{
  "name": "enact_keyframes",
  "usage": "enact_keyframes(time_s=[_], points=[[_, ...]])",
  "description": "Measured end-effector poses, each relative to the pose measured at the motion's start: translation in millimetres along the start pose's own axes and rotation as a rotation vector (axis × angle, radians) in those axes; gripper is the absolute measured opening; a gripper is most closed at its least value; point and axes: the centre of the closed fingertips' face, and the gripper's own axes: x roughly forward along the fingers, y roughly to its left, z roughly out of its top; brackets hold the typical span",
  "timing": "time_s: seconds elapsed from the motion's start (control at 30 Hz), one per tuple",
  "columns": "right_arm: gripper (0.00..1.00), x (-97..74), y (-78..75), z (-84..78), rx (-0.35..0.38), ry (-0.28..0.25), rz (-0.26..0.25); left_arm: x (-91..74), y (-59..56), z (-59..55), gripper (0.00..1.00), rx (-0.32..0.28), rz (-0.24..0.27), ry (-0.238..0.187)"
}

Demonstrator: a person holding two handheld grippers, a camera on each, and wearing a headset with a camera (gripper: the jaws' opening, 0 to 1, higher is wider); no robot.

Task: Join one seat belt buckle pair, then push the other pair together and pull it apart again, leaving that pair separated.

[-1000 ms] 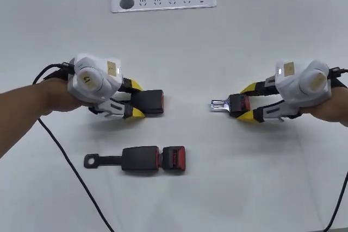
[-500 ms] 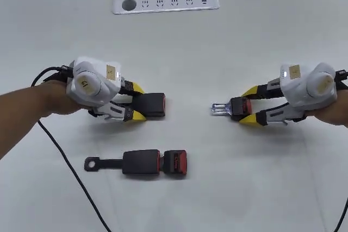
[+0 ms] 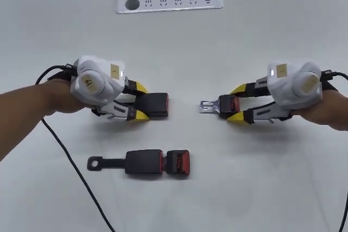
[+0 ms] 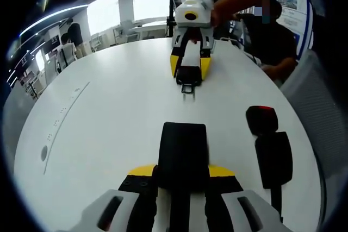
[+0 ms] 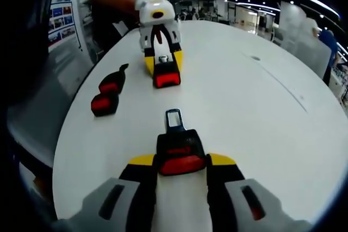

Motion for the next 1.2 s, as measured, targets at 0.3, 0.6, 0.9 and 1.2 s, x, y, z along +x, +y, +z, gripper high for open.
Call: enact_keyframes(time_s=[0.3, 0.6, 0.9, 1.2], points=[[0.36, 18.6, -0.5, 20.1, -0.015, -0.024, 0.007, -1.2, 0.3, -0.2, 0.34, -0.003, 0.001, 0.009], [0.36, 36.9, 11.7, 37.3, -0.043, -0.030, 0.033, -1.7, -0.1, -0.4, 0.34, 0.000, 0.000, 0.020], [0.36, 49.3, 9.2, 48.8, -0.052, -0.033, 0.034, -1.6, -0.5, -1.3, 0.34, 0.009, -0.005, 0.027], [0.36, 59.5, 13.2, 59.9, -0.062, -0.044, 0.035, -1.7, -0.7, -2.3, 0.34, 0.011, -0.006, 0.034]])
